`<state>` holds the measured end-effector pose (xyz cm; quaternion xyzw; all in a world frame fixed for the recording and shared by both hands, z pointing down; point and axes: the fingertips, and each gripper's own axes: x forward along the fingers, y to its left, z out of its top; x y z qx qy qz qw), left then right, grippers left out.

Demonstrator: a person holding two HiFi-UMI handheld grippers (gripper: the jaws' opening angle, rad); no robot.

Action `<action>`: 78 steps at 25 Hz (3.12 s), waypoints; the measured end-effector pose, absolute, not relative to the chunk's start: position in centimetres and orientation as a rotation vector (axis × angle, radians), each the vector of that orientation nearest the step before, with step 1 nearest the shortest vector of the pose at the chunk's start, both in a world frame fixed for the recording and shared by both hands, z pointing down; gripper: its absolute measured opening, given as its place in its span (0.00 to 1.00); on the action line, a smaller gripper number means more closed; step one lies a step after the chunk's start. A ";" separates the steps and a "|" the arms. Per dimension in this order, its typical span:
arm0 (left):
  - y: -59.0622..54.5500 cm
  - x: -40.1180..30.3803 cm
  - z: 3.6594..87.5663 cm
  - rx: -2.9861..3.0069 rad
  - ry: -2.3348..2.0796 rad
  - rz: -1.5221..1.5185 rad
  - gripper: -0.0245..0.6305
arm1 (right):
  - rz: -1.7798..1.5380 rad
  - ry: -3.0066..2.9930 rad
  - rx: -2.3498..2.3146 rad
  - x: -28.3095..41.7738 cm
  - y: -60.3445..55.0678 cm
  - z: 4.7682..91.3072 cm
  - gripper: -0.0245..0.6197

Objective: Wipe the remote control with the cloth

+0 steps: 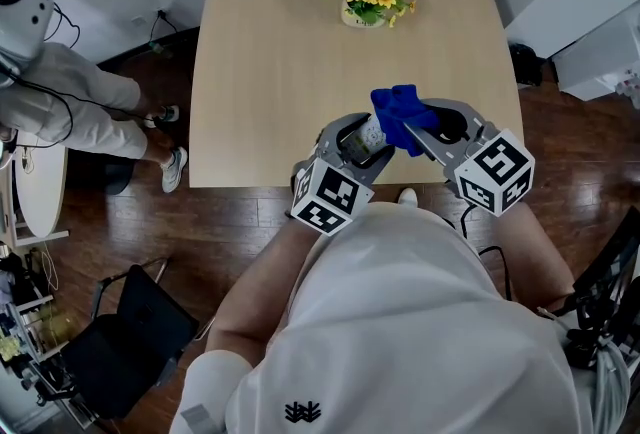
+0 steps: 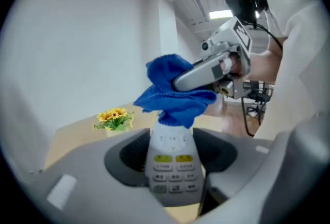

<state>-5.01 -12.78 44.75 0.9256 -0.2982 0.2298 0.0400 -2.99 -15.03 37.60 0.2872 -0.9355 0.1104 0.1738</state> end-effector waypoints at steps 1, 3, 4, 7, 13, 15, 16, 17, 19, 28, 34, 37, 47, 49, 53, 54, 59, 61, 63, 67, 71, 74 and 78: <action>-12.8 -5.1 44.8 2.834 -0.913 0.705 0.46 | 0.314 -2.639 0.846 -2.2 -15.6 37.7 0.17; -12.8 -5.1 44.9 2.832 -0.910 0.708 0.46 | 0.323 -2.615 0.908 -0.5 -16.5 37.9 0.17; -12.9 -5.1 45.0 2.831 -0.908 0.710 0.46 | 0.327 -2.605 0.936 0.2 -16.9 38.0 0.17; -13.0 -4.9 45.1 2.829 -0.903 0.714 0.46 | 0.336 -2.576 1.000 2.2 -18.0 38.2 0.17; -13.6 -4.4 45.9 2.814 -0.873 0.727 0.46 | 0.367 -2.522 1.105 5.7 -19.2 39.3 0.17; -14.3 -4.2 46.6 2.801 -0.872 0.733 0.46 | 0.386 -2.508 1.123 6.5 -19.1 39.9 0.17; -14.7 -4.2 47.0 2.791 -0.873 0.737 0.46 | 0.397 -2.502 1.127 6.8 -19.0 40.2 0.17; -15.2 -4.2 47.6 2.779 -0.875 0.743 0.46 | 0.409 -2.496 1.128 7.0 -18.8 40.6 0.17; -16.2 -4.2 49.0 2.751 -0.876 0.764 0.46 | 0.442 -2.484 1.136 7.6 -18.1 41.6 0.17; -20.9 -2.6 58.4 2.636 -0.778 0.935 0.46 | 0.566 -2.413 1.182 11.0 -15.6 44.4 0.17; -22.5 -0.7 62.7 2.544 -0.766 0.957 0.46 | 0.617 -2.347 1.246 14.1 -13.2 45.3 0.17; -23.2 -0.3 64.3 2.519 -0.762 0.985 0.46 | 0.643 -2.313 1.292 16.0 -12.2 45.4 0.17; -23.1 -0.5 66.8 2.459 -0.792 1.051 0.46 | 0.701 -2.297 1.338 19.1 -10.3 45.5 0.17; -23.0 -0.7 67.1 2.447 -0.800 1.071 0.46 | 0.707 -2.306 1.328 19.2 -10.1 45.6 0.17; -23.1 -0.7 66.8 2.447 -0.823 1.083 0.47 | 0.711 -2.319 1.301 19.7 -9.9 46.0 0.17; -23.1 -0.8 66.6 2.448 -0.840 1.085 0.49 | 0.711 -2.326 1.291 19.7 -9.9 46.0 0.17; -22.2 -2.7 65.6 2.493 -0.965 1.169 0.52 | 0.706 -2.393 1.219 19.6 -9.7 45.7 0.17; -20.5 -3.5 64.5 2.464 -1.026 1.152 0.52 | 0.707 -2.426 1.178 19.5 -9.7 45.8 0.17; -17.8 -3.8 63.0 2.414 -1.072 1.095 0.52 | 0.715 -2.463 1.130 19.2 -9.5 46.2 0.17; -10.9 -4.4 60.3 2.312 -1.135 0.950 0.52 | 0.731 -2.540 0.994 17.6 -8.4 47.5 0.17; -5.9 -5.8 58.7 2.254 -1.174 0.900 0.51 | 0.766 -2.568 0.904 15.9 -7.4 49.1 0.17; -4.1 -5.7 57.3 2.261 -1.172 0.856 0.49 | 0.764 -2.566 0.884 15.3 -7.0 50.0 0.17; -1.2 -5.4 54.6 2.366 -1.115 0.784 0.47 | 0.701 -2.564 0.893 13.4 -4.5 49.2 0.17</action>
